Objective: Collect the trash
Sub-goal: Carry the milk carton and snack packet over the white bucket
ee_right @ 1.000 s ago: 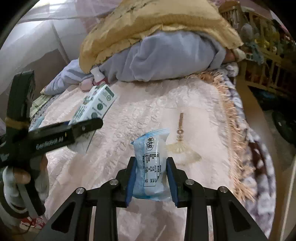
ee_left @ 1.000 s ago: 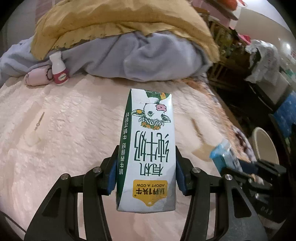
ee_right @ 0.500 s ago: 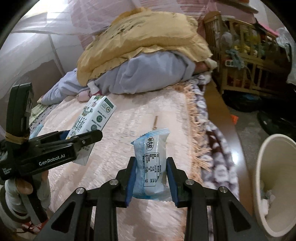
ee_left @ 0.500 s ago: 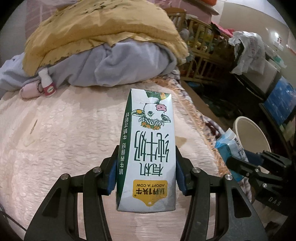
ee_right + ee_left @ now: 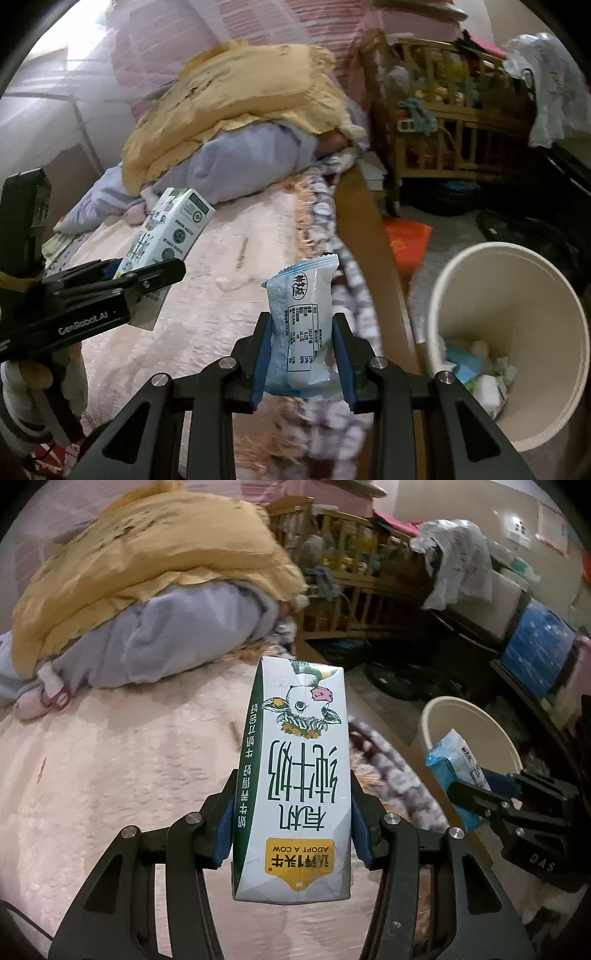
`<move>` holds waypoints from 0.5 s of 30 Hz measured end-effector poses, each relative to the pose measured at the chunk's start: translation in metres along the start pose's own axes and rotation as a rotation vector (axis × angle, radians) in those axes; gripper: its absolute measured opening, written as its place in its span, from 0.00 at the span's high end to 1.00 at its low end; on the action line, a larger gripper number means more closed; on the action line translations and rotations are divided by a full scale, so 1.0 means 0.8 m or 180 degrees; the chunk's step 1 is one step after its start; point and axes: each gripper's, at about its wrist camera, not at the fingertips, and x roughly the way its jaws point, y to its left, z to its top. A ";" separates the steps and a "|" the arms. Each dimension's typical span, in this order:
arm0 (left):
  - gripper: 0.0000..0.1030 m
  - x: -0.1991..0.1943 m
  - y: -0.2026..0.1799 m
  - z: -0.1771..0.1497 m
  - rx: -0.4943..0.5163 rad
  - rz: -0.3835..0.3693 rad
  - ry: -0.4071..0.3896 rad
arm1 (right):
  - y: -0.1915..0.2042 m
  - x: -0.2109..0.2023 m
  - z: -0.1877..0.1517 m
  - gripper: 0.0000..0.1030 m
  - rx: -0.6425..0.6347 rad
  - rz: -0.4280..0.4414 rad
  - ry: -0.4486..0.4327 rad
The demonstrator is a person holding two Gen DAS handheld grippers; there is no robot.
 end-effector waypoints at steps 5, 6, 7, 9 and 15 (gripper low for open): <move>0.51 0.004 -0.032 0.006 0.0134 -0.0068 -0.0012 | -0.027 -0.011 -0.005 0.70 0.0050 -0.0117 -0.0003; 0.51 0.006 -0.037 0.007 0.0151 -0.0078 -0.0011 | -0.034 -0.014 -0.006 0.70 0.0061 -0.0148 -0.0004; 0.51 0.007 -0.043 0.009 0.0171 -0.0092 -0.0008 | -0.039 -0.016 -0.007 0.70 0.0072 -0.0168 -0.0006; 0.51 0.010 -0.053 0.011 0.0208 -0.0114 -0.0006 | -0.051 -0.021 -0.009 0.70 0.0110 -0.0202 -0.0015; 0.51 0.020 -0.083 0.015 0.0333 -0.0145 -0.0006 | -0.083 -0.031 -0.014 0.70 0.0216 -0.0302 -0.0040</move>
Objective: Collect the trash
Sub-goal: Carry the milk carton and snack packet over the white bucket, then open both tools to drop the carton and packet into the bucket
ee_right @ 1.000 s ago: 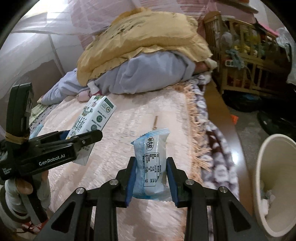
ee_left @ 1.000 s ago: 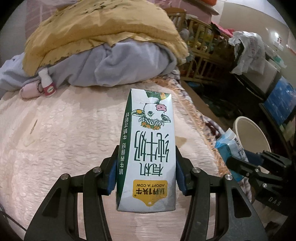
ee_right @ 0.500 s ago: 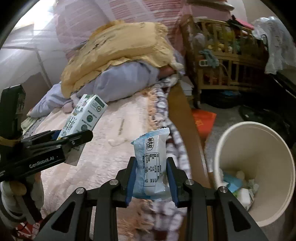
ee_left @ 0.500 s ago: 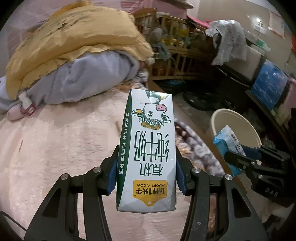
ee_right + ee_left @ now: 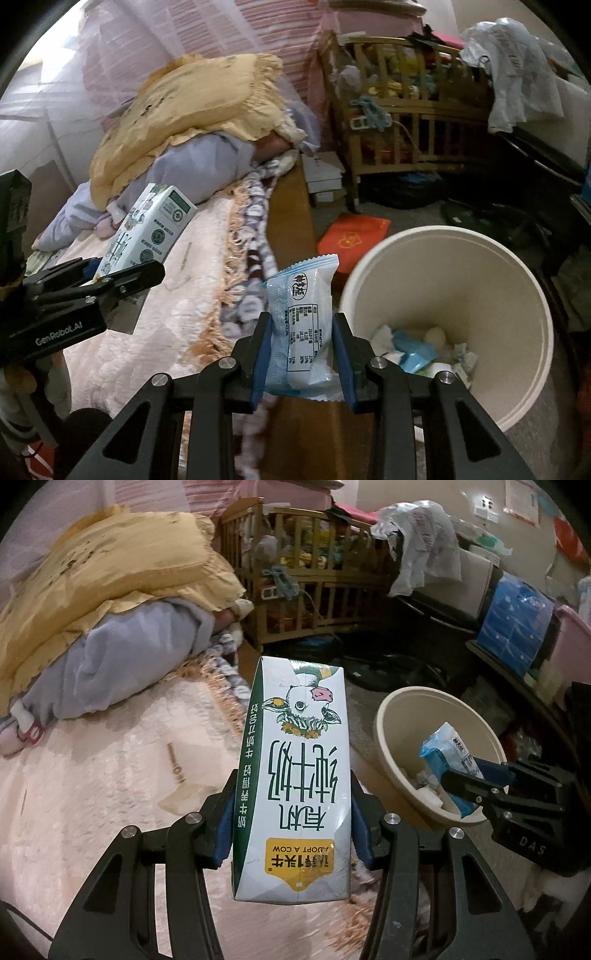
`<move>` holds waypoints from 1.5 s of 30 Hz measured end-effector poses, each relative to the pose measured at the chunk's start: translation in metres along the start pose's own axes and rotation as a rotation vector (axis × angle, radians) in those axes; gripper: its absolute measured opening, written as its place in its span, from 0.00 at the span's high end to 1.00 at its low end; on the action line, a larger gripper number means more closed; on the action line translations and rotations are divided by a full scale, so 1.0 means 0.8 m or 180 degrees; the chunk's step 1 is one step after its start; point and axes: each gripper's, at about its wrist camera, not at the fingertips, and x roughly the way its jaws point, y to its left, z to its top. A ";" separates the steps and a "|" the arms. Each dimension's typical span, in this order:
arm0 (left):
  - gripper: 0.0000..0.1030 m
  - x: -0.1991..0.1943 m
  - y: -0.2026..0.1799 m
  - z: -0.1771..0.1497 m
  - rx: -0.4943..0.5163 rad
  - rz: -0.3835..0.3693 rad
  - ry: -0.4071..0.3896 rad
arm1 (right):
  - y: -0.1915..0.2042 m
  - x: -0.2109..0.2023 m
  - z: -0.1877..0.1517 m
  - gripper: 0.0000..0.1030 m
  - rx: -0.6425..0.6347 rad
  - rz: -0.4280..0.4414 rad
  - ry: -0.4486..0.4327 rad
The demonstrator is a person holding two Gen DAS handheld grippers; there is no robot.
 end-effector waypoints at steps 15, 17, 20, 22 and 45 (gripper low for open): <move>0.51 0.035 -0.054 0.011 0.0190 -0.0127 0.0076 | -0.064 0.000 -0.012 0.70 0.0318 -0.0131 -0.0001; 0.51 0.039 -0.059 0.013 0.0206 -0.0143 0.0089 | -0.071 -0.001 -0.013 0.70 0.0353 -0.0147 -0.0009; 0.51 0.045 -0.068 0.016 0.0228 -0.0177 0.0108 | -0.084 -0.001 -0.014 0.70 0.0412 -0.0188 -0.0007; 0.51 0.050 -0.072 0.017 0.0235 -0.0205 0.0127 | -0.090 0.000 -0.014 0.70 0.0451 -0.0194 0.0000; 0.51 0.114 -0.130 0.040 0.0218 -0.0689 0.0372 | -0.151 0.012 -0.023 0.70 0.0851 -0.0349 0.0032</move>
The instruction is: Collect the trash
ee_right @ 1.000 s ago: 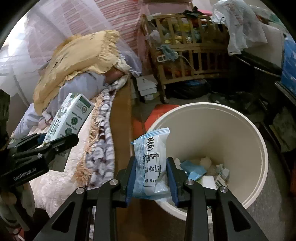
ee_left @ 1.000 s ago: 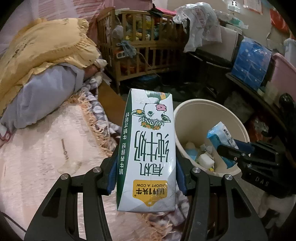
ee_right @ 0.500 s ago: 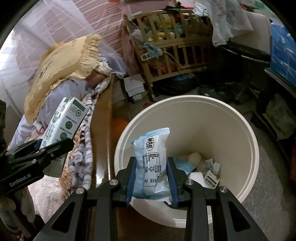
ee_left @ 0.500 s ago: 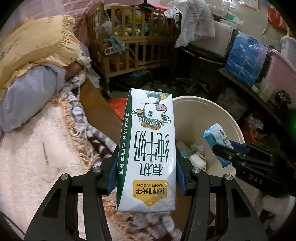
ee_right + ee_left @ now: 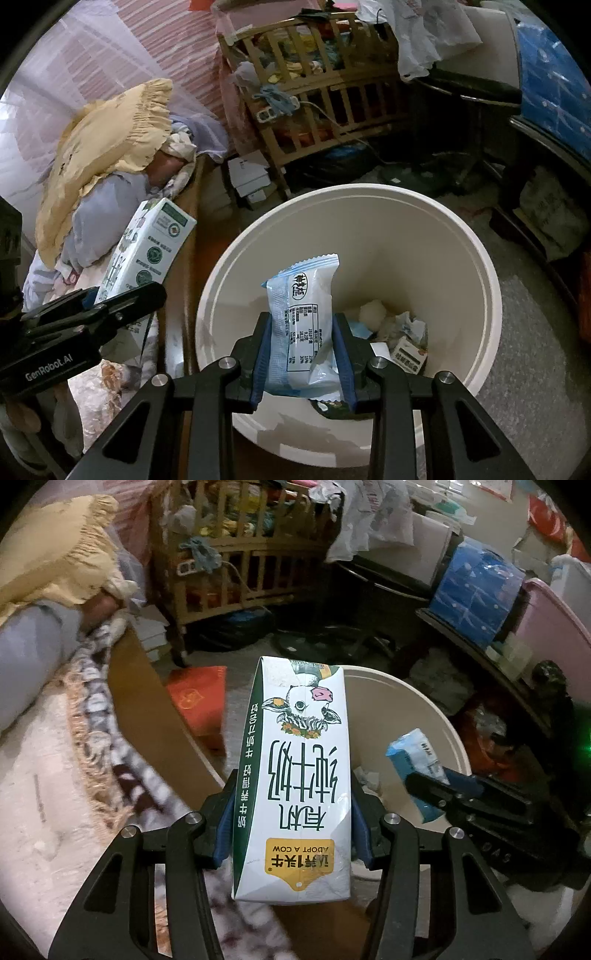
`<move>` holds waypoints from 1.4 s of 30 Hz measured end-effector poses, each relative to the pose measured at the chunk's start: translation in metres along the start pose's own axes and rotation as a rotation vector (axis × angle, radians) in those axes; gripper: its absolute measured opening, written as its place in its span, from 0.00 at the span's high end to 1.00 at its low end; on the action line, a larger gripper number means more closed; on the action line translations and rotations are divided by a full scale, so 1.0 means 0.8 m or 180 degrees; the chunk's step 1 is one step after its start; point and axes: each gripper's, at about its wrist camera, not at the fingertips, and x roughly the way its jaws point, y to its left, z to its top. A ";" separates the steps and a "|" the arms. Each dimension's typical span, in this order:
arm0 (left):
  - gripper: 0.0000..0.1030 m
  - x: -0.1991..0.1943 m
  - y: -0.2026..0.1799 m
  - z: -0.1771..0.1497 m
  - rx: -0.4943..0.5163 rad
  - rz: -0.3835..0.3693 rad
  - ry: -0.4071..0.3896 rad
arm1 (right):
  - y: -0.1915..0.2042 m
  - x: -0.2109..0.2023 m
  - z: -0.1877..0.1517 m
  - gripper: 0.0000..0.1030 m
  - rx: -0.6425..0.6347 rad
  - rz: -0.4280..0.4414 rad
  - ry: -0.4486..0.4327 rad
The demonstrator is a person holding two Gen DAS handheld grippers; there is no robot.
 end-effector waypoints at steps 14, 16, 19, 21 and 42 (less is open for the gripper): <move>0.33 -0.007 -0.003 0.007 -0.0220 -0.0270 -0.0167 | -0.014 -0.009 0.002 0.50 0.0143 -0.0253 -0.0074; 0.33 -0.016 -0.002 0.004 -0.0204 -0.0140 -0.0226 | -0.008 -0.013 0.001 0.50 0.0097 -0.0243 -0.0106; 0.33 -0.036 0.000 -0.004 -0.0139 -0.0009 -0.0328 | 0.010 -0.027 -0.003 0.50 -0.0036 -0.0214 -0.0242; 0.33 -0.052 0.003 -0.012 -0.0111 0.0073 -0.0404 | 0.023 -0.036 -0.004 0.50 -0.0122 -0.0238 -0.0339; 0.33 -0.184 0.024 -0.053 -0.0071 0.0415 -0.1072 | 0.125 -0.144 -0.018 0.32 -0.0547 -0.0427 -0.1086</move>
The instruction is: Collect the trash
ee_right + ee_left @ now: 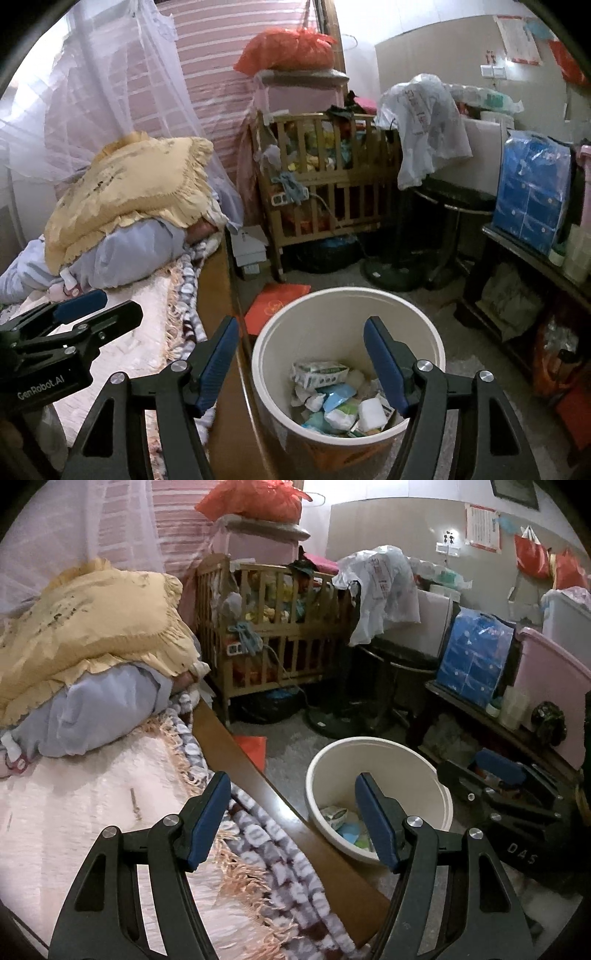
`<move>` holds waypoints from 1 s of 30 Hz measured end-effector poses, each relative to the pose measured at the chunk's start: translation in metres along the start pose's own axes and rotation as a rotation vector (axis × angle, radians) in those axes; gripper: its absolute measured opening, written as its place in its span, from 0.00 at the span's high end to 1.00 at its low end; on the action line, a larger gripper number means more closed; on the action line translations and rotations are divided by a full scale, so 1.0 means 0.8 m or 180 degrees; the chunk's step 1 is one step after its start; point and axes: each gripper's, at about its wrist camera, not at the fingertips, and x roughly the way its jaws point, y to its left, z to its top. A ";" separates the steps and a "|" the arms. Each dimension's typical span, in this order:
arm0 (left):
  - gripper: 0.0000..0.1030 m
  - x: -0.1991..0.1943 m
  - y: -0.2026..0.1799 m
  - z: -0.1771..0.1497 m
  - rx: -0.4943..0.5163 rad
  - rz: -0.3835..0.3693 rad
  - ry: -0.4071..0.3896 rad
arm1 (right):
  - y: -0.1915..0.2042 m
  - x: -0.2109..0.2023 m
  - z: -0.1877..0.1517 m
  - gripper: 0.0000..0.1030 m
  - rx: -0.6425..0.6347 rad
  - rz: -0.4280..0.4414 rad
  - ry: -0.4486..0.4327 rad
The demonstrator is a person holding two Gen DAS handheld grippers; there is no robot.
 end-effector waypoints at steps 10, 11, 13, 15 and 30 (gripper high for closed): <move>0.33 -0.021 0.002 0.001 0.0035 0.0053 -0.0174 | 0.018 -0.026 0.009 0.29 -0.0066 -0.0020 -0.0154; 0.33 -0.022 0.000 0.002 0.0042 0.0063 -0.0189 | 0.019 -0.027 0.009 0.29 -0.0072 -0.0022 -0.0160; 0.33 -0.023 -0.001 0.002 0.0049 0.0061 -0.0209 | 0.022 -0.028 0.010 0.29 -0.0077 -0.0023 -0.0169; 0.33 -0.024 0.000 0.002 0.0047 0.0054 -0.0220 | 0.023 -0.030 0.010 0.29 -0.0071 -0.0023 -0.0178; 0.33 -0.020 0.001 0.000 0.0000 0.0033 -0.0164 | 0.026 -0.031 0.008 0.27 -0.0078 -0.0025 -0.0142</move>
